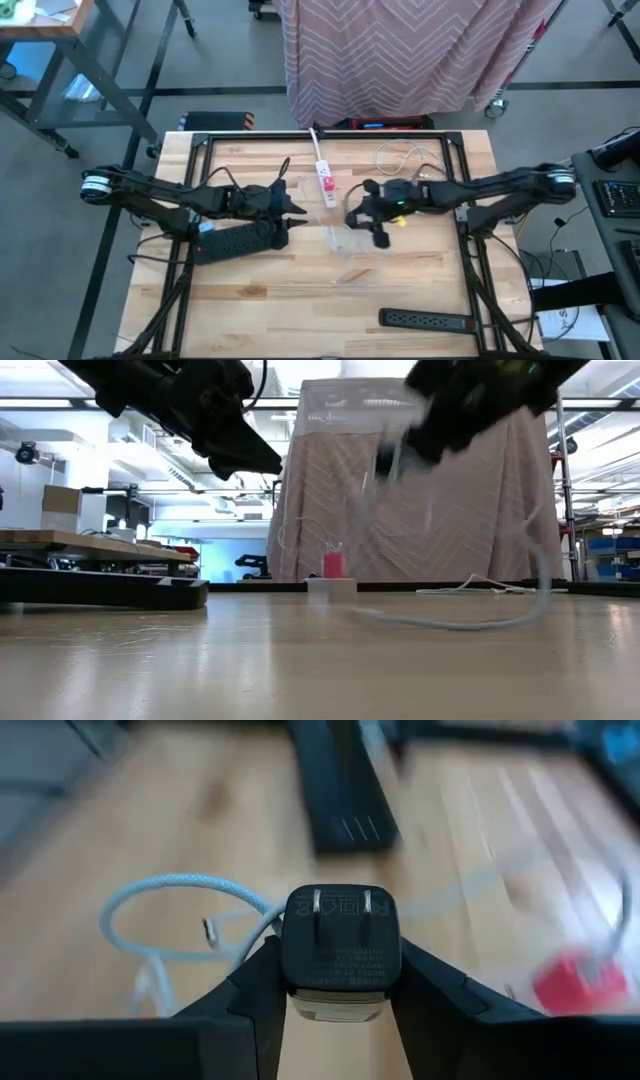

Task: Insert USB
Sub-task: Insert the white bottom charger cable to the black charger adapter

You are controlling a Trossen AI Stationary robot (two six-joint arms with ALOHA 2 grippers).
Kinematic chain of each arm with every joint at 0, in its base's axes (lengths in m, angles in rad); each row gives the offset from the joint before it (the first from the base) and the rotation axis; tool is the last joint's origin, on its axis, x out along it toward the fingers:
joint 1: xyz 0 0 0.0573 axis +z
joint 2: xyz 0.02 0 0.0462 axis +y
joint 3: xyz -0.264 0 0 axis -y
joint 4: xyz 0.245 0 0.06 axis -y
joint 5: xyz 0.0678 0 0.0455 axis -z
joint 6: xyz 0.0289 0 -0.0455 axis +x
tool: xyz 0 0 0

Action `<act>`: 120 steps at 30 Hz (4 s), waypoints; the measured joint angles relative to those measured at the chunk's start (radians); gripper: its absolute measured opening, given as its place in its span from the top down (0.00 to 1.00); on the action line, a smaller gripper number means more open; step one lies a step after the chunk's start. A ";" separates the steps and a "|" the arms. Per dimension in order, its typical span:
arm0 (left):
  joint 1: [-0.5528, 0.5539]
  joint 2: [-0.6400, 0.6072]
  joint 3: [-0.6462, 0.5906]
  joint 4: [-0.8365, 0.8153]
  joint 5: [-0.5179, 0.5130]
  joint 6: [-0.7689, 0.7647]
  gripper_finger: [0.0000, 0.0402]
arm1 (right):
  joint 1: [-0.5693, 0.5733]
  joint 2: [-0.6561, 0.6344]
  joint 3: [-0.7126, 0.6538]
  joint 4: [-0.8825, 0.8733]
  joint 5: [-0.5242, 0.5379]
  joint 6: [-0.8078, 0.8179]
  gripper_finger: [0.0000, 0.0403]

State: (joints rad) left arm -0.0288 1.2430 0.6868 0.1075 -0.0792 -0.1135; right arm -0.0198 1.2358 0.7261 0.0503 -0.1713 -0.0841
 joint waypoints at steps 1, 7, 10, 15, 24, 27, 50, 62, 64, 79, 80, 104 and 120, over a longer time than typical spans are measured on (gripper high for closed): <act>0.000 0.000 -0.001 0.011 0.000 0.000 0.70 | 0.011 -0.039 0.000 0.000 -0.020 0.003 0.67; 0.000 0.003 -0.003 0.080 0.000 0.028 0.66 | 0.116 -0.184 -0.003 0.127 -0.136 -0.031 0.67; 0.000 0.027 -0.003 0.111 0.000 0.034 0.64 | 0.164 -0.198 -0.007 0.164 -0.192 -0.059 0.67; 0.000 0.106 -0.003 0.175 0.001 0.052 0.62 | 0.175 -0.187 -0.007 0.103 -0.037 -0.073 0.67; 0.000 0.203 0.024 0.197 0.002 0.102 0.61 | 0.177 -0.187 0.021 0.063 -0.092 -0.072 0.67; 0.000 0.226 0.044 0.212 0.002 0.113 0.62 | 0.174 -0.186 0.021 0.041 -0.076 -0.083 0.67; -0.027 0.152 0.072 0.068 0.016 0.170 0.62 | 0.129 -0.145 0.019 -0.089 0.174 -0.092 0.66; -0.014 0.231 0.070 0.380 0.127 0.067 0.60 | 0.129 0.138 0.098 -0.051 0.207 -0.229 0.67; 0.005 0.249 0.070 0.368 0.174 0.014 0.61 | 0.151 0.161 0.126 -0.045 0.244 -0.256 0.67; 0.071 0.441 0.042 0.784 0.502 -0.210 0.37 | 0.234 0.173 0.168 -0.045 0.430 -0.386 0.67; 0.072 0.451 0.042 0.801 0.491 -0.223 0.36 | 0.234 0.173 0.168 -0.045 0.434 -0.386 0.67; 0.105 0.504 0.086 0.877 0.355 -0.596 0.41 | 0.235 0.173 0.167 -0.120 0.649 -0.415 0.66; 0.106 0.504 0.085 0.853 0.348 -0.522 0.61 | 0.236 0.174 0.166 -0.125 0.645 -0.412 0.61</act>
State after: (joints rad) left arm 0.0772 1.7473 0.7723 0.9609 0.2686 -0.6355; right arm 0.2165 1.4097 0.8917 -0.0746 0.4741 -0.4959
